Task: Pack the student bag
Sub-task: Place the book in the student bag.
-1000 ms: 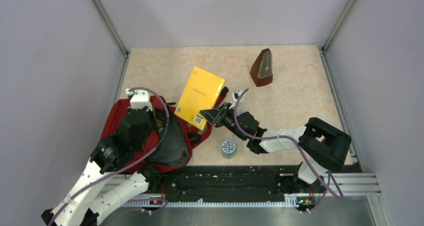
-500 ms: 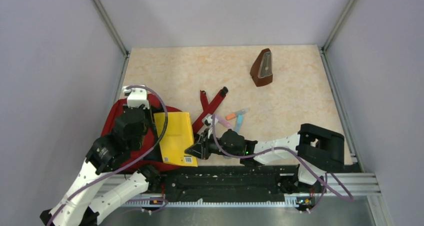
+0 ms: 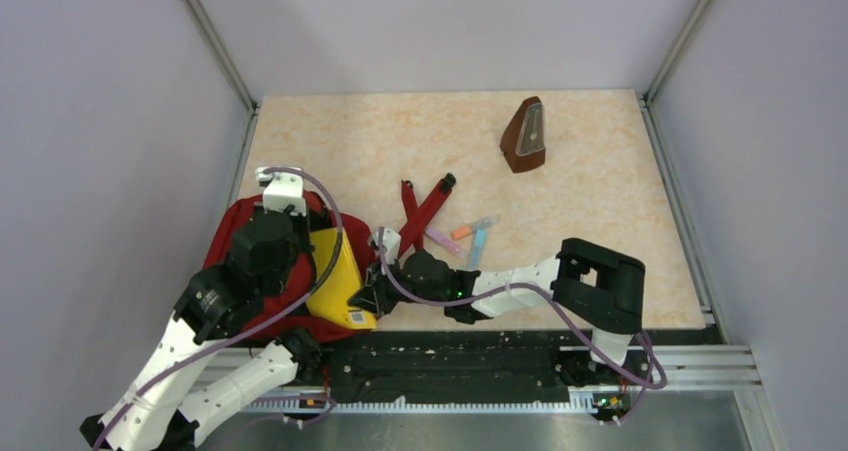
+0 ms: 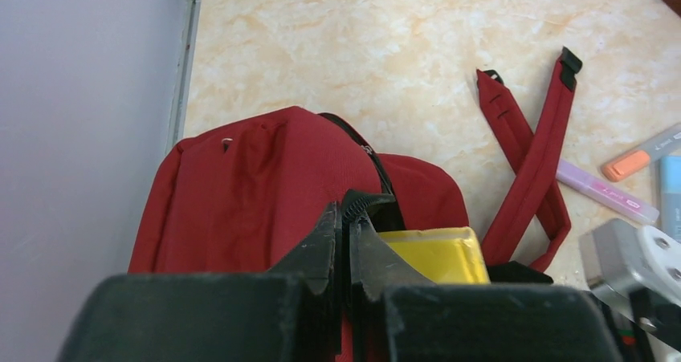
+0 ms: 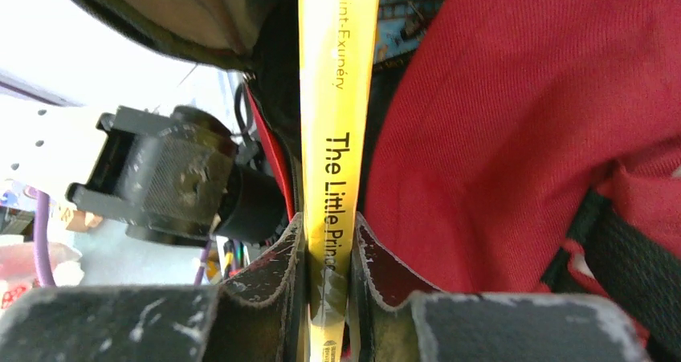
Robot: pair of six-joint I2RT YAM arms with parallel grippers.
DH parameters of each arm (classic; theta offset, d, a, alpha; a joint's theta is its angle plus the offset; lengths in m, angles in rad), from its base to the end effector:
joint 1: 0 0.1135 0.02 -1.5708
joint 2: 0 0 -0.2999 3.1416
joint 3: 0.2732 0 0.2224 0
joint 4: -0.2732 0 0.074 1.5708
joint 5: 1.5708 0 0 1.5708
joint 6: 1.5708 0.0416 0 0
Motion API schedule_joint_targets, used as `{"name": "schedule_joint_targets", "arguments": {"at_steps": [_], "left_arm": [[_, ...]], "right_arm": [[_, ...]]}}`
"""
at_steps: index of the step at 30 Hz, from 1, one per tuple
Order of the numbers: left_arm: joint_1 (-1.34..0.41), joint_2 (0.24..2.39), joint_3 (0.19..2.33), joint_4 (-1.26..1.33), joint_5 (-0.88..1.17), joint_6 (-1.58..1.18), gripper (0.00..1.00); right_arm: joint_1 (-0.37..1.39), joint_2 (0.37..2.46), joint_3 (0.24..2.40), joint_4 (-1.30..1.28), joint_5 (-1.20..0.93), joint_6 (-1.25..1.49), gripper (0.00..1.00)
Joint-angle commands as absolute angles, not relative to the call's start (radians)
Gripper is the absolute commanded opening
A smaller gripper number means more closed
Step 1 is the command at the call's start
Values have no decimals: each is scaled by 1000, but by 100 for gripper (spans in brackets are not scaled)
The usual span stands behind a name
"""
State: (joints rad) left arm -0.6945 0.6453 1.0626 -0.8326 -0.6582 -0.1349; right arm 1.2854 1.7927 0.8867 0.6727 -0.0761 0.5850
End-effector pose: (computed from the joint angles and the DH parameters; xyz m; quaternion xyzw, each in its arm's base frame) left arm 0.0545 -0.0122 0.3924 0.0493 0.8107 0.0395 0.5821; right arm 0.1033 0.3633 0.2478 -0.2911 0.7284 0.5163 0.3438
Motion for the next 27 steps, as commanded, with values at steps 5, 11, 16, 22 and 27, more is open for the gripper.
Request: {"name": "schedule_joint_targets", "arguments": {"at_steps": [5,11,16,22,27], "left_arm": [[-696,606,1066,-689,-575,-92,0],[-696,615,1045,-675,-528,-81,0],[-696,631,1034,-660,-489,-78,0],[-696,633,1029,-664,-503,-84,0],[-696,620,1007,-659,-529,-89,0]], "right_arm": [[1199,1868,1121,830,-143,650,0],[1161,1981,1236,854,-165,724,0],[1164,2160,1449,797,-197,728,0],[1203,2228,1547,720,-71,573,28],[1204,2149,1433,759,-37,513,61]]}}
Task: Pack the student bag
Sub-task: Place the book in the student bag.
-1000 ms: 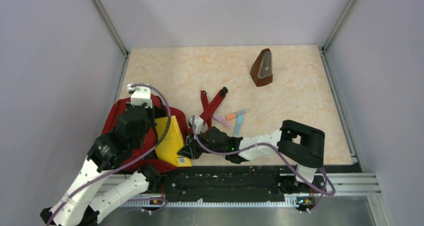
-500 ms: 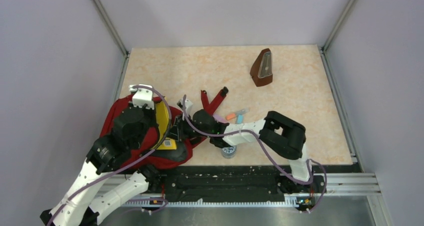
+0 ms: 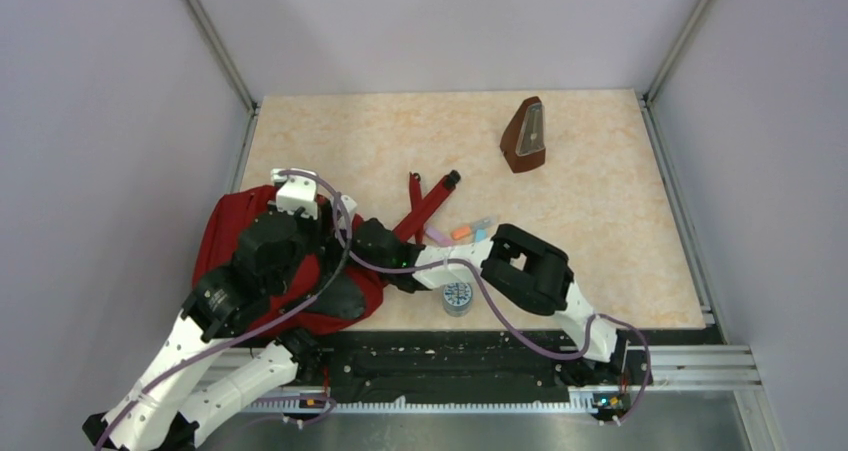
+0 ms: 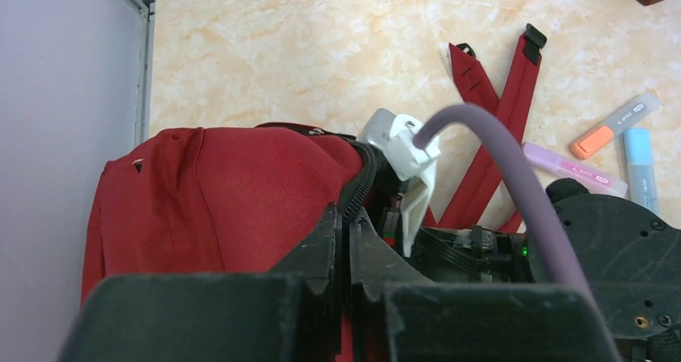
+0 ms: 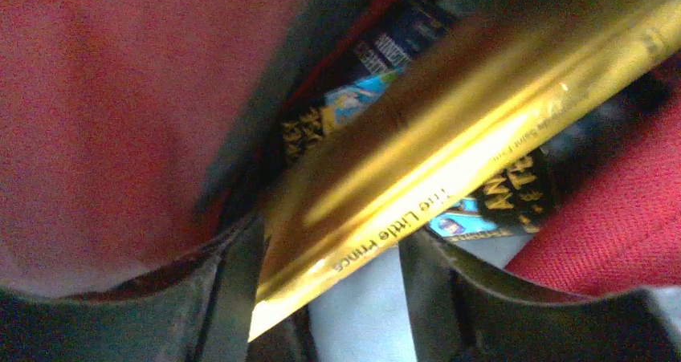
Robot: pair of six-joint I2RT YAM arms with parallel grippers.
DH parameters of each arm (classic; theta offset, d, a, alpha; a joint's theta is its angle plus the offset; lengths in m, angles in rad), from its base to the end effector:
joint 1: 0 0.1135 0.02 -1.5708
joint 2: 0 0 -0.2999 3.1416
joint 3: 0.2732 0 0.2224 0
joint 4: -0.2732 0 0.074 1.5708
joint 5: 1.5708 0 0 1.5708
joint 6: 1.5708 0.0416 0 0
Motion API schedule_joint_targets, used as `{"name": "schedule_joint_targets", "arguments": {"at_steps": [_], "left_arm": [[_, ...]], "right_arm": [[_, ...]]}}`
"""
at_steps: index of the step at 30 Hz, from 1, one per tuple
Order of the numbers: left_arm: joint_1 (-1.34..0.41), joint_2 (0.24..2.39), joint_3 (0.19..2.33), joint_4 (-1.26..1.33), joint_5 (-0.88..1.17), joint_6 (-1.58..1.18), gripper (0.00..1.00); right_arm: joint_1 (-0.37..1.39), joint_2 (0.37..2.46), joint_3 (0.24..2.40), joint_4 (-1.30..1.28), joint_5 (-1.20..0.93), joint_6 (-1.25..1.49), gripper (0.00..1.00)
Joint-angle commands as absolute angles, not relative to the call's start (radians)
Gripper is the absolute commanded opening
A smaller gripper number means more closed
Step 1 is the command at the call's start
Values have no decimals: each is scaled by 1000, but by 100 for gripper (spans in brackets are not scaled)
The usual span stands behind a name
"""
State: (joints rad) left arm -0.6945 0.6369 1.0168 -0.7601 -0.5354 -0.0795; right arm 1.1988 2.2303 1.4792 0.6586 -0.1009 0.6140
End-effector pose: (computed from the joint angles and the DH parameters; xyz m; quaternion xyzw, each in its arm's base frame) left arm 0.0577 -0.0205 0.3863 0.1003 0.8059 -0.0013 0.5834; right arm 0.1837 0.4824 0.2376 -0.2453 0.6970 0.5527 0.3855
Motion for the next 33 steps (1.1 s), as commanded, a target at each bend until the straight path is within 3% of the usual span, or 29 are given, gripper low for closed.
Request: {"name": "schedule_joint_targets", "arguments": {"at_steps": [1,12,19,24,29,33], "left_arm": [[-697,618,1002,-657,-535,-88,0],[-697,598,919,-581,-661,-98,0],[-697,575,881,-548,-599,-82,0],[-697,576,866,-548,-561,-79,0],[-697,580,849,-539,-586,-84,0],[-696,569,833,-527,-609,-85,0]], "right_arm": [[1203,2120,1379,779,-33,503,65],[1203,1768,922,941,-108,351,80],[1075,1684,896,816,-216,277,84],[999,1769,999,789,-285,192,81],[933,1902,1154,791,-402,198,62],[929,1961,1234,780,-440,156,61]]}}
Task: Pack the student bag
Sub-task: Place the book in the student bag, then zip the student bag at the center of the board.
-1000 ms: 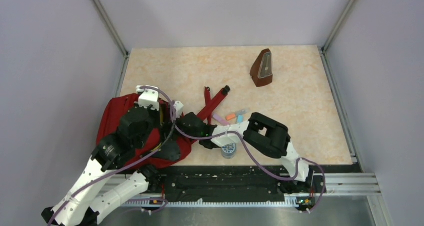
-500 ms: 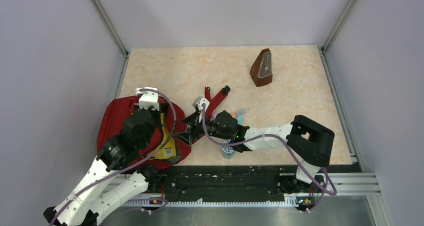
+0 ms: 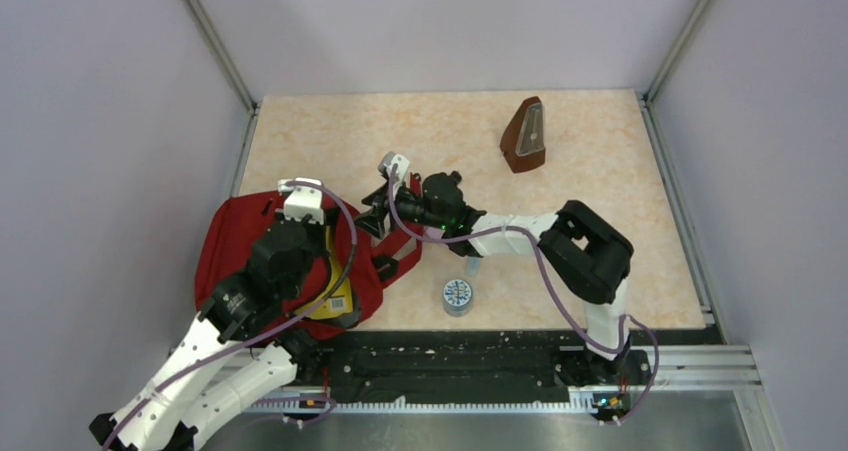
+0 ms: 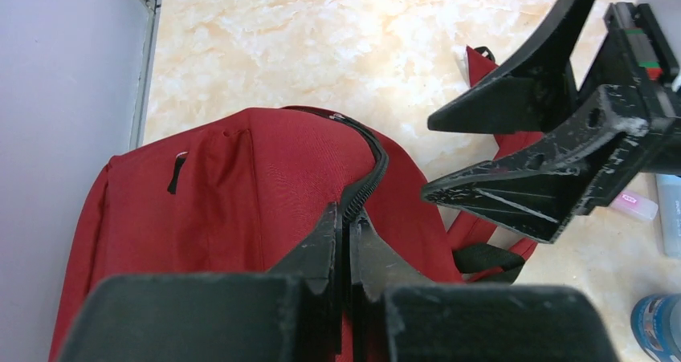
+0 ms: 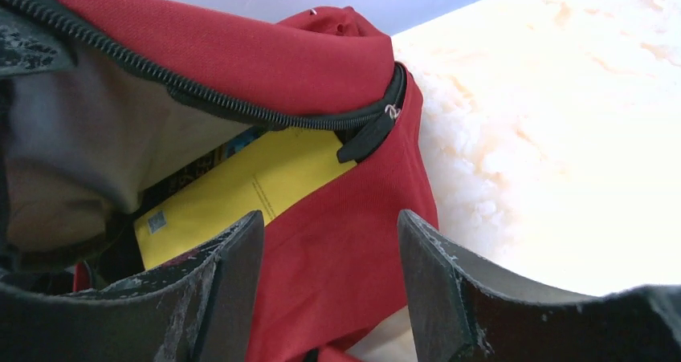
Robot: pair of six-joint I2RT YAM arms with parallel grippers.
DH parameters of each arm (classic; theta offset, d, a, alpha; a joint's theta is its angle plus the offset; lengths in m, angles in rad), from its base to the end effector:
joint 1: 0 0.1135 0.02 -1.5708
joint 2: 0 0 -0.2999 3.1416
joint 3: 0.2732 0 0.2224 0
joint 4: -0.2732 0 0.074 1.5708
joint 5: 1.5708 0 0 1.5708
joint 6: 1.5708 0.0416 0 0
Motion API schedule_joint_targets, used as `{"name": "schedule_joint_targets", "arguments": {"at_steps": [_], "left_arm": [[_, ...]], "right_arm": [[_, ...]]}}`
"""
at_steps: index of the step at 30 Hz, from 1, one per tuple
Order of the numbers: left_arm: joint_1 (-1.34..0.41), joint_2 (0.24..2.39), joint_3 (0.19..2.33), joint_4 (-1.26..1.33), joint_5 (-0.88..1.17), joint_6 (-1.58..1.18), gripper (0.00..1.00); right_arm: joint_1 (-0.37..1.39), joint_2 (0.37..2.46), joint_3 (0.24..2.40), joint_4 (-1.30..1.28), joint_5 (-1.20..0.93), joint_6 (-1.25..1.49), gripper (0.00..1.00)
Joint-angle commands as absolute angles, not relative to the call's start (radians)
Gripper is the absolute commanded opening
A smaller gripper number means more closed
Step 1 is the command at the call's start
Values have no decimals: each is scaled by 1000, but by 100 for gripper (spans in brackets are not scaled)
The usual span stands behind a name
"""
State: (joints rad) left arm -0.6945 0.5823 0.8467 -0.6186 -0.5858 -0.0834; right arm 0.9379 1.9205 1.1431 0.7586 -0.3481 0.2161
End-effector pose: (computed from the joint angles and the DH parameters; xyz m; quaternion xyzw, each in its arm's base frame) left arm 0.0627 -0.0223 0.3546 0.0790 0.7989 0.0118 0.5961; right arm 0.2432 0.3556 0.2857 -0.3617 0.6148 0.4799 0.5107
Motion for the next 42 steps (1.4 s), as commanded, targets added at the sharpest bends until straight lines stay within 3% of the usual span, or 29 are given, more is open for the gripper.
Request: {"name": "schedule_joint_targets", "arguments": {"at_steps": [1,8,15,17,22,23,34,36,39,42], "left_arm": [[-697,568,830,-525,-608,-84,0],[-697,565,830,-524,-612,-81,0],[-696,568,830,-523,-608,-72,0],[-696,568,829,-523,-606,-70,0],[-696,568,825,-524,-604,-63,0],[-697,568,825,-525,-603,-61,0],[-696,602,827,-552,-388,-35,0],[-696,624,836,-572,-282,-26,16],[-697,661,843,-584,-130,-35,56],[-696,691,857,-580,-14,-55,74]], "right_arm": [[929,1976,1248,778,-442,148,62],[928,2070,1382,711,-469,108,62],[928,2125,1479,638,-457,75,54],[929,2132,1494,626,-451,72,44],[928,2124,1484,646,-401,74,4],[929,2119,1477,650,-392,75,0],[929,1994,1272,773,-357,87,0],[929,1962,1223,798,-355,98,0],[928,1910,1147,846,-358,116,0],[929,1871,1090,873,-367,130,0]]}}
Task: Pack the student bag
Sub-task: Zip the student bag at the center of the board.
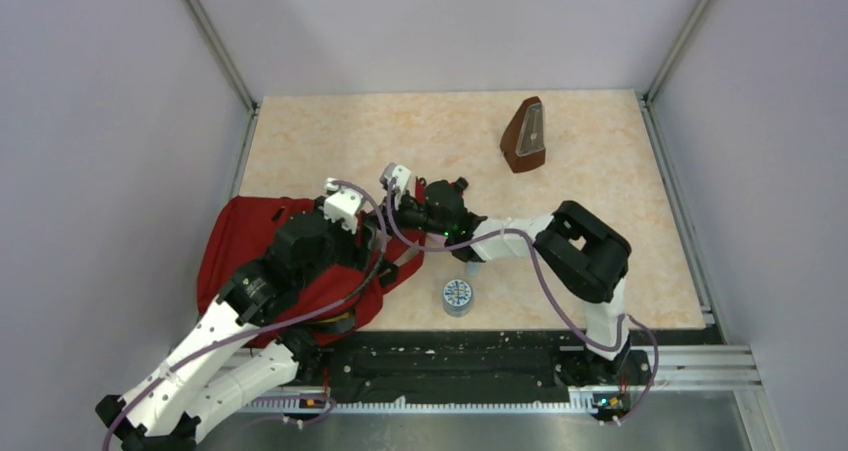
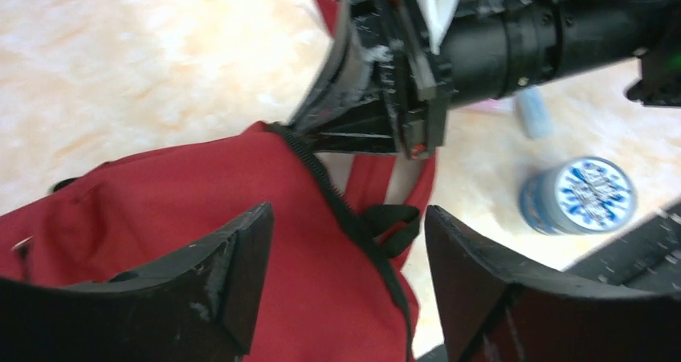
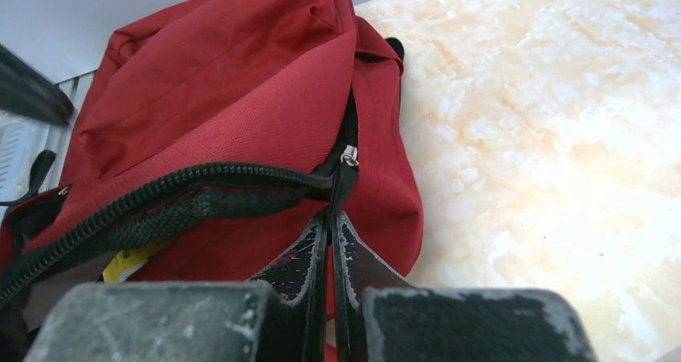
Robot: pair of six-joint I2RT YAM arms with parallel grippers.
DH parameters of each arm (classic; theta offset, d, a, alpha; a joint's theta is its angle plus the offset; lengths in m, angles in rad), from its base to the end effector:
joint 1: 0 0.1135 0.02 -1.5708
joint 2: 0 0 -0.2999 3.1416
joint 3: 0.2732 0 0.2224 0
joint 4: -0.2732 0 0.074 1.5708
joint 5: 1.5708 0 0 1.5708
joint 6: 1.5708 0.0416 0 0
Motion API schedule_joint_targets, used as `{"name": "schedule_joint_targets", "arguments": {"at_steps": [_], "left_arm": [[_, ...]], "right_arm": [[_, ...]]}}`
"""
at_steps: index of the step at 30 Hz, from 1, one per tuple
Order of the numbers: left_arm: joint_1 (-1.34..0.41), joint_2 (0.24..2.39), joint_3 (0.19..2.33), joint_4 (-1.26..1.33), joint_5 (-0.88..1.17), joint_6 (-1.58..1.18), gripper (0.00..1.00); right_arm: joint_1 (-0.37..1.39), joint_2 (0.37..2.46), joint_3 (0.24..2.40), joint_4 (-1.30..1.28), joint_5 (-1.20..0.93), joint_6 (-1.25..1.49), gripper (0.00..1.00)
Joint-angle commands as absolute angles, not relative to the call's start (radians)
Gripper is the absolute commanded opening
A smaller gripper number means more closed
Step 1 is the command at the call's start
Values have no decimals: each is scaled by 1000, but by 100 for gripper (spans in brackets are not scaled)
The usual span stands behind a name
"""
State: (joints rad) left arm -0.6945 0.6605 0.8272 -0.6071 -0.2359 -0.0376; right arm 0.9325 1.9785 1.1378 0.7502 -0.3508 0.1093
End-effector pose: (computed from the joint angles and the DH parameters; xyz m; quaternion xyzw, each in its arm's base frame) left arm 0.0738 -0.0488 0.3434 0.2109 0.8141 -0.0976 0.5322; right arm 0.2501 0.3611 0.2591 -0.3987 0.6192 0.4422 0.5119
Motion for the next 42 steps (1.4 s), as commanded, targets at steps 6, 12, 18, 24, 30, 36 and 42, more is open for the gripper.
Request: {"name": "schedule_joint_targets", "arguments": {"at_steps": [6,12,18,24,30,36,42], "left_arm": [[-697,707,901,-518,-4,-181,85],[-695,681,871,-411,-155,-367,93],[-676,700,834,-379,-295,-484,98],[-638,764,773,-322,-341,-564,98],[-576,816,739,-230,-327,-598,98],[-427,900,690,-104,-133,-646,98],[-413,1031,722,-94,-72,-624,95]], "right_arm": [[928,1827,1014,871,-347,123,0],[928,1774,915,896,-265,109,0],[929,1715,862,890,-185,72,0],[924,1647,840,851,-131,26,0],[915,1550,766,853,-113,21,0],[920,1528,703,886,-167,67,0],[946,1557,697,886,-163,63,0]]}}
